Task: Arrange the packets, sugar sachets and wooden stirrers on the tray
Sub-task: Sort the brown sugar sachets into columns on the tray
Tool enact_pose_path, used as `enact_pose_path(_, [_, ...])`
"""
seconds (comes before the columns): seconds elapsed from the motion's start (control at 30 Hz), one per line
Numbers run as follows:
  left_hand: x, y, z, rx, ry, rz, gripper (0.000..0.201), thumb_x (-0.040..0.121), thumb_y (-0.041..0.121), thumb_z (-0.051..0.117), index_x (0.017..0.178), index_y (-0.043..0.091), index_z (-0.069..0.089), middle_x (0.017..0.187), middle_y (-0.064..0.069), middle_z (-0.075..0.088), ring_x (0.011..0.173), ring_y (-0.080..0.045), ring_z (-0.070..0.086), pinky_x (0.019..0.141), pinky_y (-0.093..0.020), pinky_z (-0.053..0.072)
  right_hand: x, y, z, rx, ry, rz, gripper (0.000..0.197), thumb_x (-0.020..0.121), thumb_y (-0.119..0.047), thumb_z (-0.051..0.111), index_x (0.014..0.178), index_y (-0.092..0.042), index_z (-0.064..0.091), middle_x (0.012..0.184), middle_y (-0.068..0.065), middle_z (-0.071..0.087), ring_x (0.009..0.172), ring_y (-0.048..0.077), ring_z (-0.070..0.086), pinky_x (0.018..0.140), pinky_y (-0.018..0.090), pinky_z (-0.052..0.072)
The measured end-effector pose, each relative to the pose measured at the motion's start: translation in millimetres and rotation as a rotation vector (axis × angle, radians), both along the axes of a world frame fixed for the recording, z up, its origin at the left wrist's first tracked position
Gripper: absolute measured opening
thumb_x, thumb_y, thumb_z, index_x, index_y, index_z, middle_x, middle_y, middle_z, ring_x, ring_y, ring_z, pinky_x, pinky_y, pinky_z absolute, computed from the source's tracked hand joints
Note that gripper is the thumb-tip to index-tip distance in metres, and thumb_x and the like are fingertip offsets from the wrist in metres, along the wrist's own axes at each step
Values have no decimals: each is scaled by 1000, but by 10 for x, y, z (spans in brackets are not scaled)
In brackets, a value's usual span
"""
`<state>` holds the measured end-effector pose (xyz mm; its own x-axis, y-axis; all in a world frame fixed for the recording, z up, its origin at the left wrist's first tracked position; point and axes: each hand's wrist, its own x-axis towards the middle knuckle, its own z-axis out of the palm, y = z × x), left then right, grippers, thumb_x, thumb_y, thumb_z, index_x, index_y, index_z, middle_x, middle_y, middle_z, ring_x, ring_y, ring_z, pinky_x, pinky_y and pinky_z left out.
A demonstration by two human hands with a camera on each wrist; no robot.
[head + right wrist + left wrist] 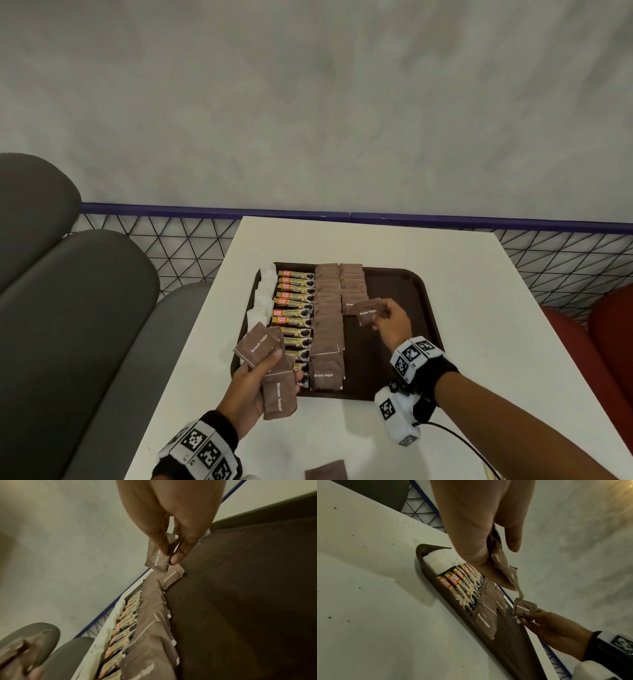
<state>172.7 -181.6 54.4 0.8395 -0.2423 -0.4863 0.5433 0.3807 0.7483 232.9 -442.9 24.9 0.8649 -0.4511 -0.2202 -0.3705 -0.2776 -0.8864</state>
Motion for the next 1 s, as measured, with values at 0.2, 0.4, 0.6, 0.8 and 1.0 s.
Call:
enact_pose_path(0.2, [78,17,-63,-9,53,24,43,91,37,52,125,10,53,111,-28,65,81,-40,69,63,-42,57,136,-55,-121,-31,84,-35,19,82,5,58,85,-12,52,93,10,62,78,21,60,58,18,52])
enact_pose_path(0.4, [112,69,-101,-39,48,-2,36,94,30,50,121,9,55,104,-26,66,74,-38,69,59,-43,58,257,-2,-244,-36,180,-129,16,79,-2,64,93,-10,58,91,8,59,82,21,52,71,25,38])
enact_pose_path(0.6, [148,130,-172,1,88,-5,38,92,28,51,126,11,53,106,-25,66,76,-38,70,59,-45,58,353,74,-360,-69,178,-128,19,80,-6,67,83,-14,50,89,9,58,78,22,53,67,27,40])
enact_pose_path(0.8, [165,174,-192,9,113,-3,38,93,24,52,128,9,51,109,-26,65,80,-40,69,60,-45,57,435,91,-432,-206,225,-65,22,78,-8,68,85,-14,49,105,14,62,94,30,60,73,28,42])
enact_pose_path(1.0, [163,193,-179,-2,106,-3,35,93,21,52,126,9,52,108,-25,67,80,-39,70,59,-45,57,472,93,-465,-250,226,-57,24,78,-9,70,84,-14,47,104,16,63,95,32,60,79,35,47])
